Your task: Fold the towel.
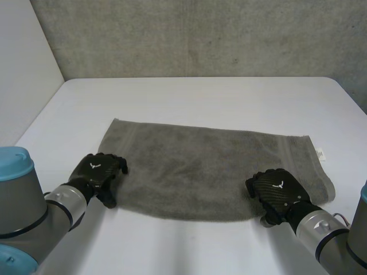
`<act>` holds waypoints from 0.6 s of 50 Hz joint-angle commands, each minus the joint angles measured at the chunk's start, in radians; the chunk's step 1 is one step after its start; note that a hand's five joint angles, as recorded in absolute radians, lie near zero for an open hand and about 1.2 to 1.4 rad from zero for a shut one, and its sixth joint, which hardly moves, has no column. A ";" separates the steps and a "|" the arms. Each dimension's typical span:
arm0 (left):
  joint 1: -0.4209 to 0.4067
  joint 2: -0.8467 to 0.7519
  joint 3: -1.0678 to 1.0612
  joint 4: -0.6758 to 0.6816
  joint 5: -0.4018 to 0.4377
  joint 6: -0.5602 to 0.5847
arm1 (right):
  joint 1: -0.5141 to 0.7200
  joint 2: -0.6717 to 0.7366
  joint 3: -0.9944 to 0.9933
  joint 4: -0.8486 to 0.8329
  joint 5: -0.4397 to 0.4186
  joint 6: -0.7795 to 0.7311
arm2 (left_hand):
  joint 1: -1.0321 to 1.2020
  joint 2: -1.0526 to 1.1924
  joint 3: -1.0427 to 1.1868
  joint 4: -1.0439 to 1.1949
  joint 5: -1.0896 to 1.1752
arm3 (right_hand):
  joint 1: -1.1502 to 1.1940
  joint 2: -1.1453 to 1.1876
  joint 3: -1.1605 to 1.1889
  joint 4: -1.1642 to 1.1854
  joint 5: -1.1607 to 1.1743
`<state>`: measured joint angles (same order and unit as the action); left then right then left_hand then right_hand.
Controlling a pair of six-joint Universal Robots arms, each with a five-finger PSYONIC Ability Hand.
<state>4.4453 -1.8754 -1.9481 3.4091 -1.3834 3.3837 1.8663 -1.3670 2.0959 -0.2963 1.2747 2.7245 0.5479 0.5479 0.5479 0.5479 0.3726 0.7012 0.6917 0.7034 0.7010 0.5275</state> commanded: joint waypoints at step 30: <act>-0.001 -0.093 -0.009 0.108 0.080 0.071 | 0.013 0.109 0.007 -0.168 0.014 -0.011 | 0.560 0.560 0.560 0.560 0.561 | 0.206 0.215 0.204 0.206 0.205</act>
<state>4.4442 -1.9602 -1.9518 3.4902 -1.3234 3.4170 1.8790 -1.2747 2.1059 -0.4375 1.2868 2.7202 0.8223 0.8256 0.8240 0.8260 0.6489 0.8283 0.8297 0.8279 0.8276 0.6519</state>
